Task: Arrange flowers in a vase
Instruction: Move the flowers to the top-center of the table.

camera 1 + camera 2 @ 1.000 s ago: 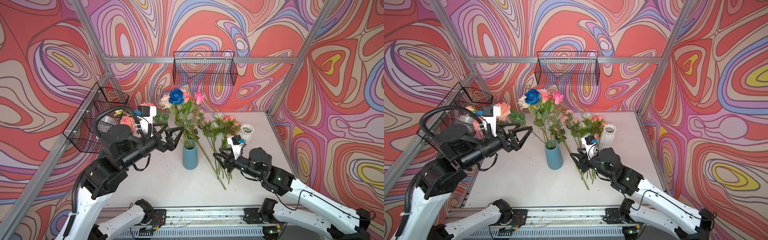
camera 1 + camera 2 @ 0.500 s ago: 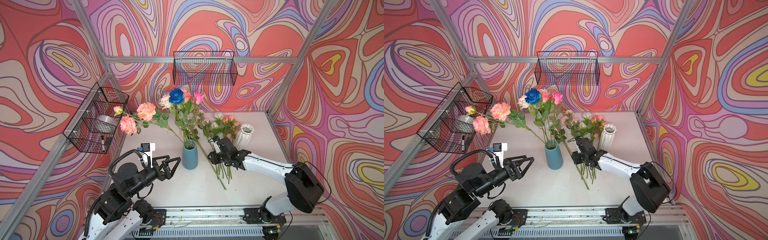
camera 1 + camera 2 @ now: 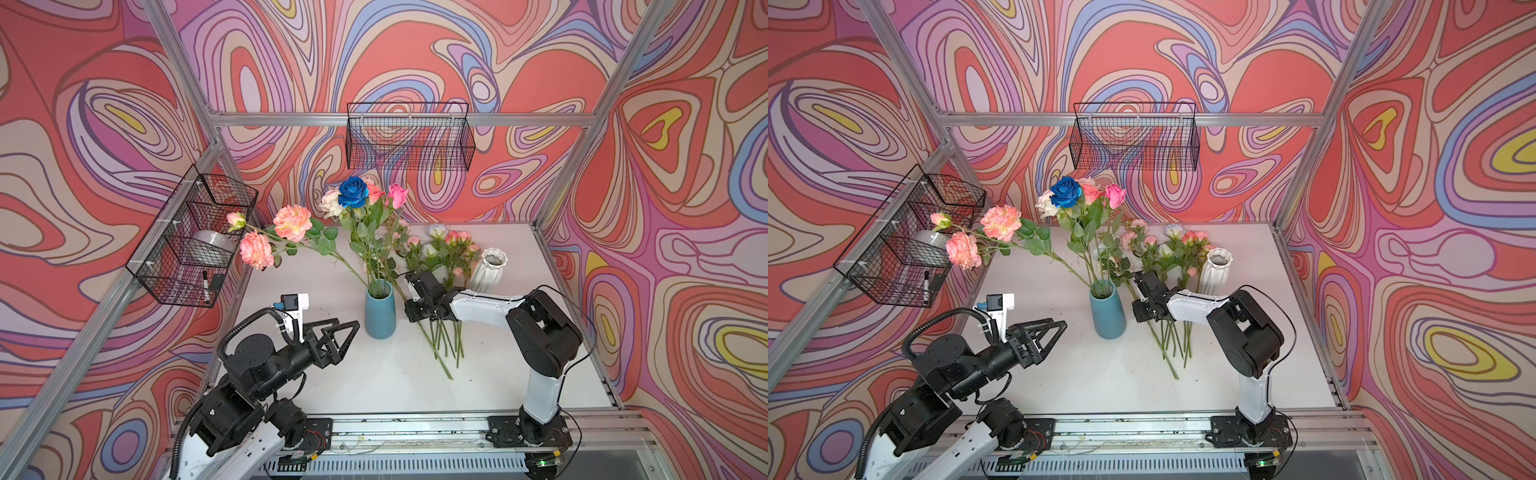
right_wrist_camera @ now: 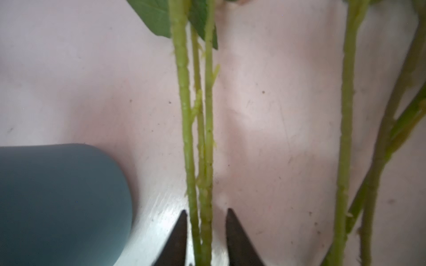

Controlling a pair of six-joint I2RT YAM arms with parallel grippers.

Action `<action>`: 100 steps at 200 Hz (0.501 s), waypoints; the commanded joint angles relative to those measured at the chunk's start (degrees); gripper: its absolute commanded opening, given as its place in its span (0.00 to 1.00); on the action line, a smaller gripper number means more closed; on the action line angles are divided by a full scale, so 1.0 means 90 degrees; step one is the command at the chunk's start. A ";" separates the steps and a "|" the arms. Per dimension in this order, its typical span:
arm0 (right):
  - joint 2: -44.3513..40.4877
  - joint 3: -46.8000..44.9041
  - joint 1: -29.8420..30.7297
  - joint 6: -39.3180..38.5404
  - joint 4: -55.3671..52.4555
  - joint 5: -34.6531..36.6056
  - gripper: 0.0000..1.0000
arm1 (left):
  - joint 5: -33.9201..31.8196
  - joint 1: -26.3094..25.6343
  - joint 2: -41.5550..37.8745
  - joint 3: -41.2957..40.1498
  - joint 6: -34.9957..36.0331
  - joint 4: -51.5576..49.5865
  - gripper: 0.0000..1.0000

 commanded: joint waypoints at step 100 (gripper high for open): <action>-0.1251 -0.0174 -0.0445 0.0348 -0.0117 0.0653 0.43 | -0.0075 -0.0016 0.0003 -0.0173 -0.0038 -0.0241 0.98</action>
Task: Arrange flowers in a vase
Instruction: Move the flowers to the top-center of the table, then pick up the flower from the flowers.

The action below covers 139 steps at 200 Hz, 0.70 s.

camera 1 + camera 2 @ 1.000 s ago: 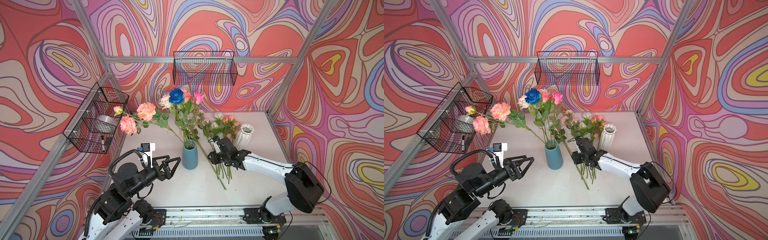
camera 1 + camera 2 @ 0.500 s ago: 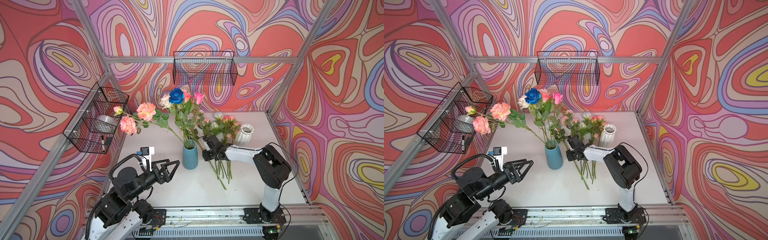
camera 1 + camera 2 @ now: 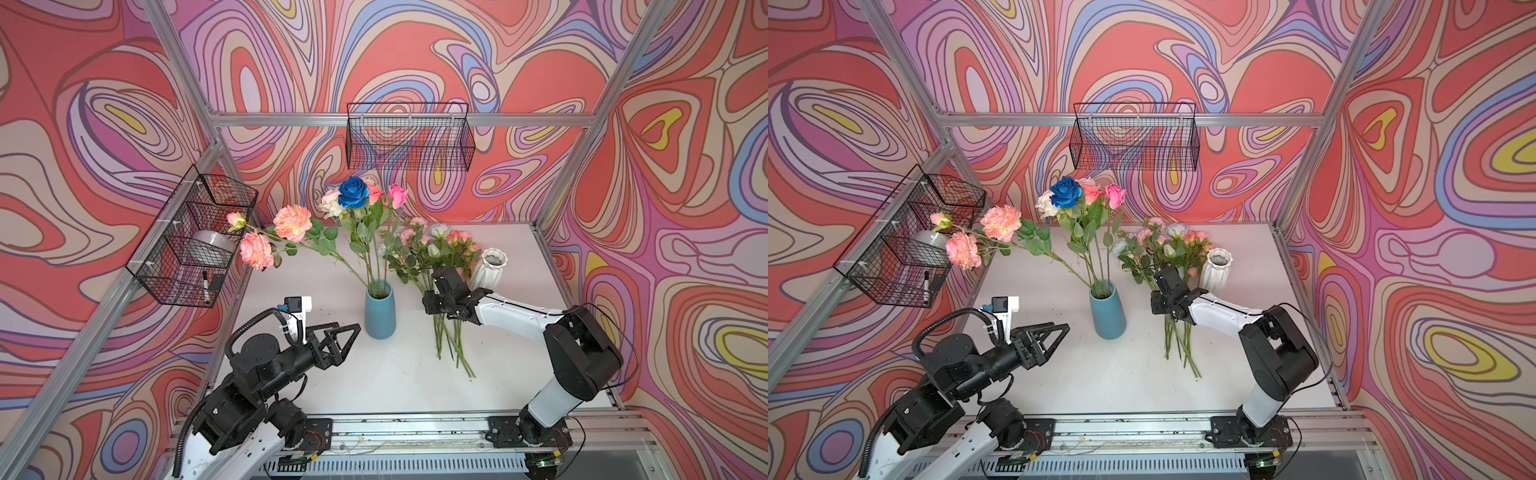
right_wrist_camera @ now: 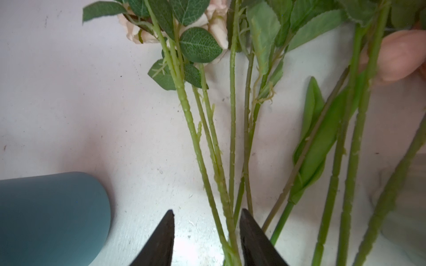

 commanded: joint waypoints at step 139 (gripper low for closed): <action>0.2302 0.2676 0.0026 -0.1063 -0.0882 0.0413 0.10 | -0.0251 -0.0016 -0.0063 -0.0065 0.0066 -0.0245 0.98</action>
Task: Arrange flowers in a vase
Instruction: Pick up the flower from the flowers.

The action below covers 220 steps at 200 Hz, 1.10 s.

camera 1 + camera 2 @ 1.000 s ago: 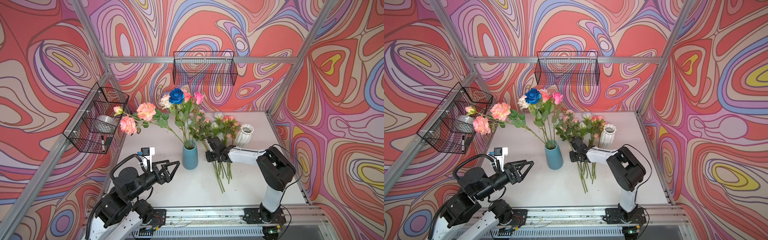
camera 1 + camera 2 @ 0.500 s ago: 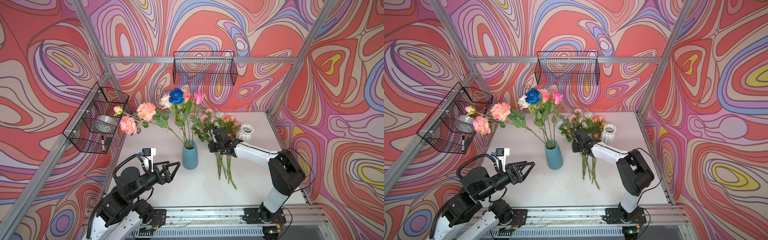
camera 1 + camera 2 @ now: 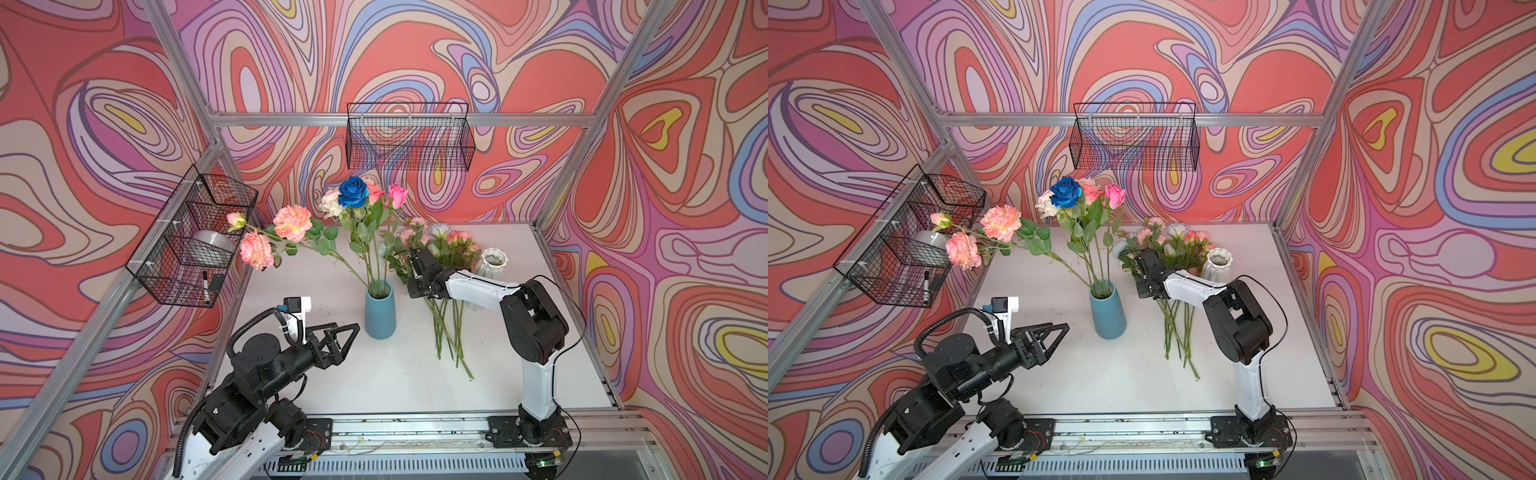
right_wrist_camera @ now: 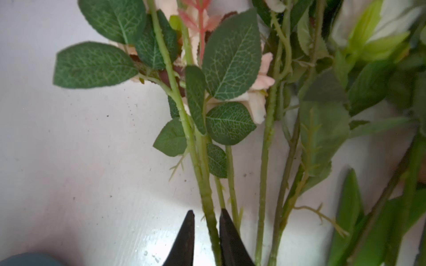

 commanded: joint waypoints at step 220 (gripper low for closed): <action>-0.6754 -0.2572 0.0019 0.0223 0.1920 -0.0595 0.00 | -0.0522 -0.0017 -0.0179 0.0274 0.0344 -0.0347 0.98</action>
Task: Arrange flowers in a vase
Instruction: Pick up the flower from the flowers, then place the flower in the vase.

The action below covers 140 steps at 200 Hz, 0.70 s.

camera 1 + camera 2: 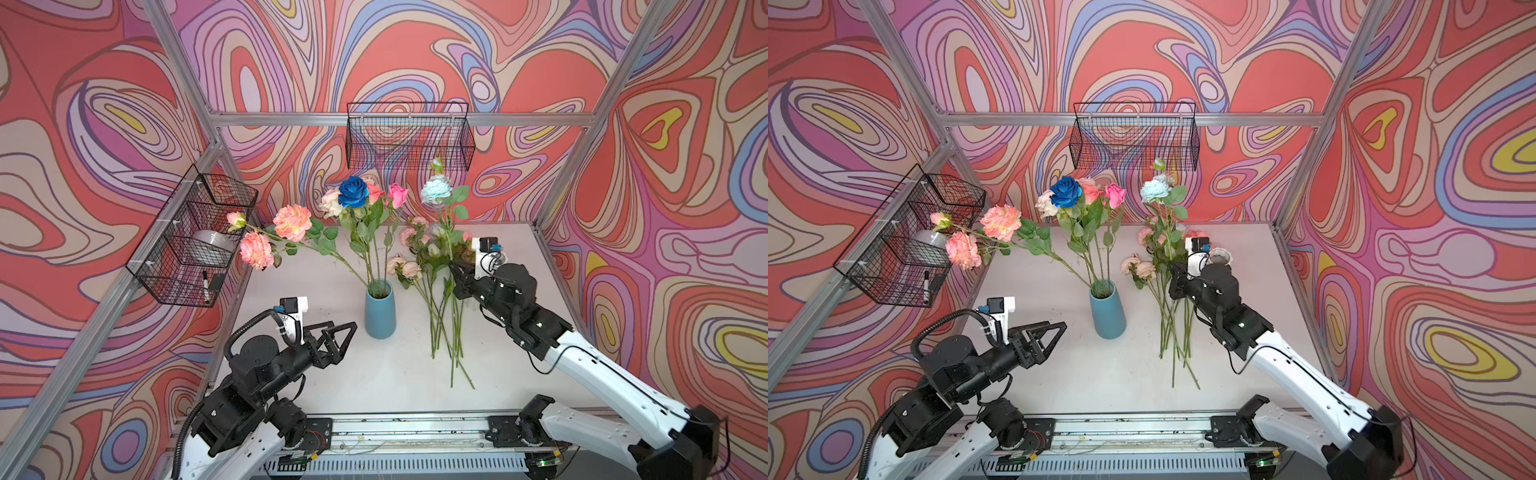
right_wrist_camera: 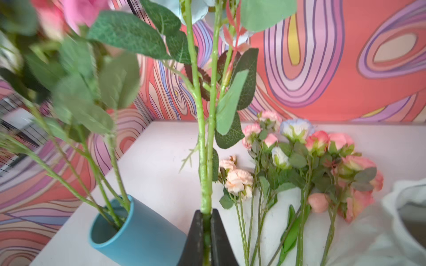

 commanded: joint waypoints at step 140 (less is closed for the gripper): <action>0.3079 0.5104 0.2187 -0.2532 0.2209 0.0564 0.00 | -0.0340 -0.0016 -0.0322 0.0372 0.0196 -0.0619 0.98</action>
